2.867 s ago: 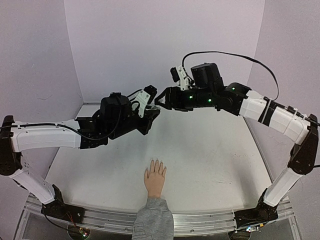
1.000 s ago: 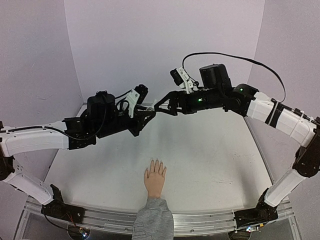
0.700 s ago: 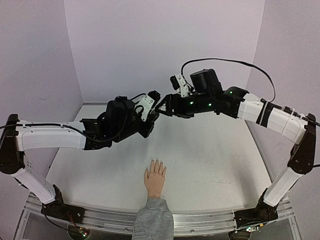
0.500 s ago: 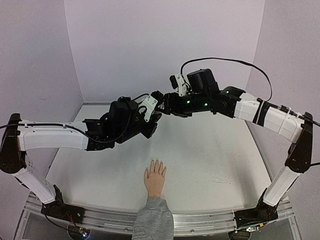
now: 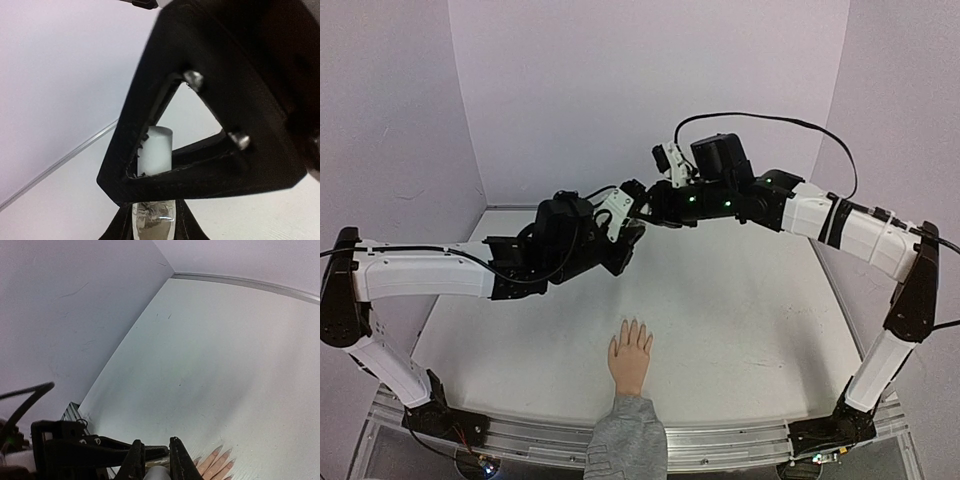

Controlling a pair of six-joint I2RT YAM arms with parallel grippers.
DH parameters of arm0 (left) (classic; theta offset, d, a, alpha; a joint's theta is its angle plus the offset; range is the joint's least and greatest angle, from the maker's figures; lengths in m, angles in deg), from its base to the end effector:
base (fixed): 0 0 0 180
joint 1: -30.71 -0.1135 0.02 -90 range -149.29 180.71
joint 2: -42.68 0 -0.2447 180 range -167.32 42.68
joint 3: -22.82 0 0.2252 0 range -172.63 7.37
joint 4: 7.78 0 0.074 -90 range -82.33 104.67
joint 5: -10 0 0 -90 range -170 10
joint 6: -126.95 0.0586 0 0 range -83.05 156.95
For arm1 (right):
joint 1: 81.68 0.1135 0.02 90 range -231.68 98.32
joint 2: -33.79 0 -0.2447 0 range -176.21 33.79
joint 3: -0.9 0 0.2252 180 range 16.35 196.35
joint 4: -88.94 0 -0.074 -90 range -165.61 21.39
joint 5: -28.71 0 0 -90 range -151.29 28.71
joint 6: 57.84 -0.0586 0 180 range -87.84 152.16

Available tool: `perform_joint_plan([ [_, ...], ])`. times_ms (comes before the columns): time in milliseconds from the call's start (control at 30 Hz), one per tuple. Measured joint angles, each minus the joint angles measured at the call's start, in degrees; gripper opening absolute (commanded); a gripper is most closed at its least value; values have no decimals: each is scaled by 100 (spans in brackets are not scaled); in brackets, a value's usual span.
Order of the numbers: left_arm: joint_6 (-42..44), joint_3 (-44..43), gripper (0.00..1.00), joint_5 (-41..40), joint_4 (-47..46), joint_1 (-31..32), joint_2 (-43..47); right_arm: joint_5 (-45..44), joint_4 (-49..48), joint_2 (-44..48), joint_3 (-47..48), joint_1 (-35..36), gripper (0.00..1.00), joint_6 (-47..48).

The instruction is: Paint the nails

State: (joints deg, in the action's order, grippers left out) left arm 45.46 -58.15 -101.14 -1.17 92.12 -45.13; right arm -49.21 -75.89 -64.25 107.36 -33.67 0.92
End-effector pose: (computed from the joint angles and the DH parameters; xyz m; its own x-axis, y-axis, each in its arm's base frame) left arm 0.1905 -0.3054 0.3013 -0.0137 0.3136 -0.9495 0.6604 0.7158 0.2269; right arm 0.2634 0.3110 0.3733 -0.5163 0.1845 -0.8363 -0.6995 0.4726 0.5361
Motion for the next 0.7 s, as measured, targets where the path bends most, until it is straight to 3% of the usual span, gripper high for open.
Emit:
perform_joint_plan([
  [100,-317,168,0,1108,90,-334,313,887,-44,9,2,-138,0,634],
  [333,-1539,293,0,5834,282,-1534,909,3635,-310,92,17,-295,2,2017],
  [400,-1749,286,0,6561,221,-1617,911,3941,-254,144,17,-247,18,2201],
  [500,-1845,286,0,6946,168,-1652,911,3945,-195,247,-28,-166,63,2385],
  [567,-1847,293,0,6787,164,-1668,942,3641,-96,361,-131,-146,93,2455],
  [600,-1834,306,0,6603,133,-1683,973,3414,-55,413,-188,-133,98,2463],
  [700,-1707,365,0,5722,81,-1722,1067,2592,4,568,-356,-120,98,2433],
])
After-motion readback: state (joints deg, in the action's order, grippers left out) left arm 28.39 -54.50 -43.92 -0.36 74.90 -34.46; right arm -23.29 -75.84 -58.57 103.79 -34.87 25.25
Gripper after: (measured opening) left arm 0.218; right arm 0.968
